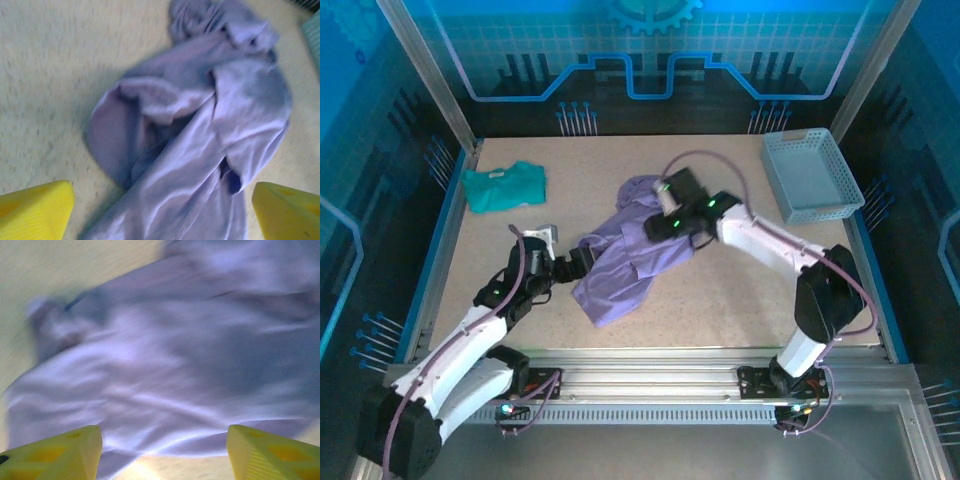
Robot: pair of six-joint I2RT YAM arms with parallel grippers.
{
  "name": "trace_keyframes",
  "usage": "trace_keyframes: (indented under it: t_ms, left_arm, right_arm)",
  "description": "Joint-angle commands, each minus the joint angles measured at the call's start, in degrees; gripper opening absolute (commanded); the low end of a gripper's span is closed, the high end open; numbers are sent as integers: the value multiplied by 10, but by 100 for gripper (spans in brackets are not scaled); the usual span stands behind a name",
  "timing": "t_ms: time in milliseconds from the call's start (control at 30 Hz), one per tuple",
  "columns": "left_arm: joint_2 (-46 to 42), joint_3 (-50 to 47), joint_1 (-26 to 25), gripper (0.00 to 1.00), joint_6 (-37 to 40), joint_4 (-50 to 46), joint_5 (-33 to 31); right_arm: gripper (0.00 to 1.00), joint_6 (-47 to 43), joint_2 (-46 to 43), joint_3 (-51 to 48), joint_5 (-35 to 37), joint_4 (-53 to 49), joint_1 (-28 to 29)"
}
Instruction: Fold the inside-out t-shirt
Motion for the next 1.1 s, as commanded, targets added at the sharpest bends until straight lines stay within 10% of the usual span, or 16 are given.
trace_keyframes:
  t_ms: [0, 300, 667, 867, 1067]
  left_arm:
    - [48, -4, 4, 89, 4, -15, 62]
    - [187, -12, 3, 74, 4, 55, 130]
    - [277, -6, -12, 27, 0, 112, 182]
    - [255, -7, -12, 0, -4, 131, 214]
    - [138, -20, -32, 0, -75, 211, 301]
  right_arm:
    - [67, -31, -2, -50, -6, 19, 82]
    - [66, 25, 9, -123, -39, 41, 70]
    - [66, 79, 91, -122, -2, 180, 46]
    - [16, 48, 131, -42, 50, 145, 18]
    - [7, 6, 11, 0, 38, 106, -32]
